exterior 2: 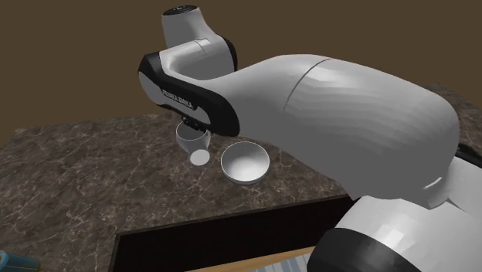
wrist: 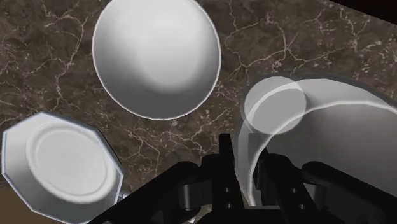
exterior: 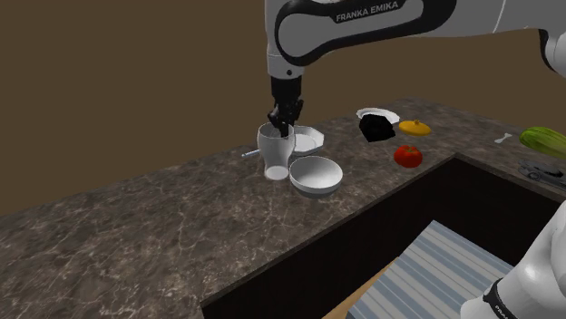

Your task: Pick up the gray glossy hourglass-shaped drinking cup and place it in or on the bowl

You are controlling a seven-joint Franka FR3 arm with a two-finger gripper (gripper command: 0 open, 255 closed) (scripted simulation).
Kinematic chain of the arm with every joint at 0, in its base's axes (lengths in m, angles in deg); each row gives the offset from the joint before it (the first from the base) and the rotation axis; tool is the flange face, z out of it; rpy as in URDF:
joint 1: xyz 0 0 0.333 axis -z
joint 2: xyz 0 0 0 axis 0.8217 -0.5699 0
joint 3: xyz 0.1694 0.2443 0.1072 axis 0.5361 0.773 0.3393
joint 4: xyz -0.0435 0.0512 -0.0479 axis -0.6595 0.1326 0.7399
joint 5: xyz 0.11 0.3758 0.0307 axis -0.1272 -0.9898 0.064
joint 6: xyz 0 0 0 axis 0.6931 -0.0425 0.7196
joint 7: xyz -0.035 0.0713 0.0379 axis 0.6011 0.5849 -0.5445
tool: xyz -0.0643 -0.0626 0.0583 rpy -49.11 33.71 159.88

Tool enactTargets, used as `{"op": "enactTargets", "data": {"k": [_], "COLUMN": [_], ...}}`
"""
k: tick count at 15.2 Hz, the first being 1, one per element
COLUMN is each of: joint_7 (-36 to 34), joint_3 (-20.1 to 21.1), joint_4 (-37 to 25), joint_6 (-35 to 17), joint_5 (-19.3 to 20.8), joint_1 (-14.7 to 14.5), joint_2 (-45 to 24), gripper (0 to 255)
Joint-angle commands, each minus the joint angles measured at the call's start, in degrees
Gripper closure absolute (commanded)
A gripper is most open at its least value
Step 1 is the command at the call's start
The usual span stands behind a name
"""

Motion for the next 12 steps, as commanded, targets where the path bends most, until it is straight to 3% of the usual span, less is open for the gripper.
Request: {"op": "enactTargets", "data": {"k": [1, 12], "joint_7": [0.07, 13.10], "joint_3": [0.04, -5.09], "joint_4": [-1.50, 1.34], "joint_6": [1.57, 4.01], "joint_5": [-0.04, -2.16], "joint_1": [-0.05, 7.49], "joint_2": [0.08, 6.31], "gripper": [255, 255]}}
